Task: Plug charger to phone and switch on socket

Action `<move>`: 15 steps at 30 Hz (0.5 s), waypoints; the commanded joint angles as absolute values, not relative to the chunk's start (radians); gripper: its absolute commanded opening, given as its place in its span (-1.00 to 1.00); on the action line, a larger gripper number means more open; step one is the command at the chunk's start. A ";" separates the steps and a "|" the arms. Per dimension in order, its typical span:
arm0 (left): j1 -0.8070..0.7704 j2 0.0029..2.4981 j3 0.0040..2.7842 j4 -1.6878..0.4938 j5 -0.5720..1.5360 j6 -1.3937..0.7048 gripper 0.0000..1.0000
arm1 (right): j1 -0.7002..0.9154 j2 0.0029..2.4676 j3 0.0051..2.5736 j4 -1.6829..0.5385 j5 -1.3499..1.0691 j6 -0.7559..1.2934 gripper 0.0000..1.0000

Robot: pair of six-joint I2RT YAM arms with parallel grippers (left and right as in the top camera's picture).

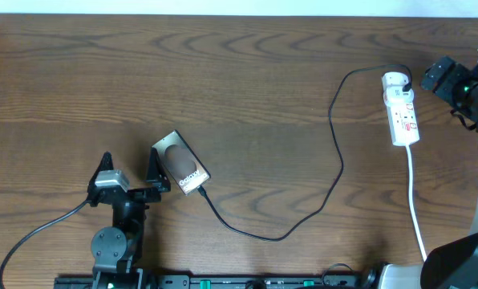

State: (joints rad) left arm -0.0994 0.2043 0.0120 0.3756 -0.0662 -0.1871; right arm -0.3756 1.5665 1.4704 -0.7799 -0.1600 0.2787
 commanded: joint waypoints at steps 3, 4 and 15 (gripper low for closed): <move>-0.095 0.031 0.004 0.175 -0.048 -0.029 0.96 | -0.378 1.571 1.471 -0.779 -0.156 0.287 0.99; -0.088 0.007 0.004 0.117 -0.047 -0.029 0.96 | -0.378 1.571 1.471 -0.778 -0.156 0.287 0.99; -0.049 0.001 0.004 -0.075 -0.004 0.085 0.96 | -0.378 1.571 1.471 -0.778 -0.156 0.287 0.99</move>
